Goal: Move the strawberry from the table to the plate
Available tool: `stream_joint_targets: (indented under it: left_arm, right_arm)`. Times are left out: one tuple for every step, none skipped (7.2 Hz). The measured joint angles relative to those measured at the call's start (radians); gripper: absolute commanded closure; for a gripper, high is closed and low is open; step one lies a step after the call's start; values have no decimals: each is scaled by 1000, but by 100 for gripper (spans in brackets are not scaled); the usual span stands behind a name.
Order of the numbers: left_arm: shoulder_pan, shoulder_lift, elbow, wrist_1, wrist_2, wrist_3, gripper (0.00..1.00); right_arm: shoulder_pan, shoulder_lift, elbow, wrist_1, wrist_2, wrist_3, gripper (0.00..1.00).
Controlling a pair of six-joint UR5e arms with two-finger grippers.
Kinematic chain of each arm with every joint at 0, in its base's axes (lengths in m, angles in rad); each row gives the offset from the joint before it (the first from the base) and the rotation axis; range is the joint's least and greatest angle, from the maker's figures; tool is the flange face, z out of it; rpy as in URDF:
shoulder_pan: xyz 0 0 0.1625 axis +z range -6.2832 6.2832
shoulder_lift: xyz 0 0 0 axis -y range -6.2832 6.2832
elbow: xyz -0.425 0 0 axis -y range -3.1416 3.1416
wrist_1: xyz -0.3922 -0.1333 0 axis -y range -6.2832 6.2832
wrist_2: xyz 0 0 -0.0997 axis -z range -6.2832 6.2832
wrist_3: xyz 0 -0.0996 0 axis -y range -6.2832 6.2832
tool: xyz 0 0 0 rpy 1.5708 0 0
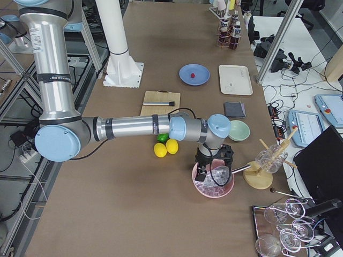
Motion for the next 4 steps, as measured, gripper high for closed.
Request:
stream_joint_targets:
  left_arm:
    - [0, 0, 1, 0, 0, 0, 2]
    - [0, 0, 3, 0, 0, 0, 2]
    - [0, 1, 5, 0, -1, 0, 2]
    - [1, 1, 6, 0, -2, 0, 2]
  right_arm:
    - [-6, 0, 0, 11, 5, 0, 0]
    - [-9, 0, 0, 16, 14, 0, 0]
    - [-14, -1, 1, 18, 20, 0, 0]
    - [-17, -1, 1, 19, 22, 0, 0]
